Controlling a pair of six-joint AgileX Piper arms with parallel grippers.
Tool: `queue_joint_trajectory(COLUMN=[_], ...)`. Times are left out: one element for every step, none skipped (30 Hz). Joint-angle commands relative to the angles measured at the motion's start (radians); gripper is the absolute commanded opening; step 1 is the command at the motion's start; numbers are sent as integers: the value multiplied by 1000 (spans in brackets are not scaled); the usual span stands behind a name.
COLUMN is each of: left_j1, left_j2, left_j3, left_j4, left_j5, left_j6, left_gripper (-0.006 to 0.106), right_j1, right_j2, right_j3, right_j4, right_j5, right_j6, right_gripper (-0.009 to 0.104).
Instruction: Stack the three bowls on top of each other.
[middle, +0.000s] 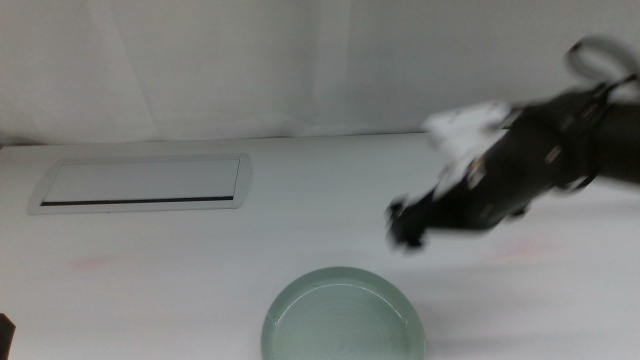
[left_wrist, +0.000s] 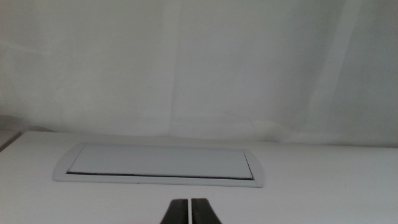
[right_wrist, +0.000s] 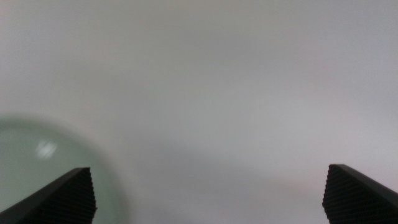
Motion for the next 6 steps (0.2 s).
queue_joint_trajectory(left_j1=[1, 1, 1, 1, 1, 1], left_j2=[-5, -5, -5, -5, -5, -5], left_j3=[39, 39, 39, 39, 39, 39], left_j4=[-2, -2, -2, -2, -2, -2], left_j5=[-10, -10, -10, -10, -10, -10], left_j6=[-5, -5, -5, -5, -5, -5], left_gripper=[-3, -3, -3, -3, -3, -3], right_j1=[-94, -154, -195, -236, -287, -337], right_j2=[-38, -50, -62, -73, -88, -107], right_j3=[-56, -78, -98, -113, -123, -126], right_j4=[-80, -100, -124, -146, -174, -201], right_j5=[39, 54, 67, 76, 81, 82], right_j6=[10, 8, 5, 5, 5, 5], right_gripper=[103, 103, 103, 103, 102, 102])
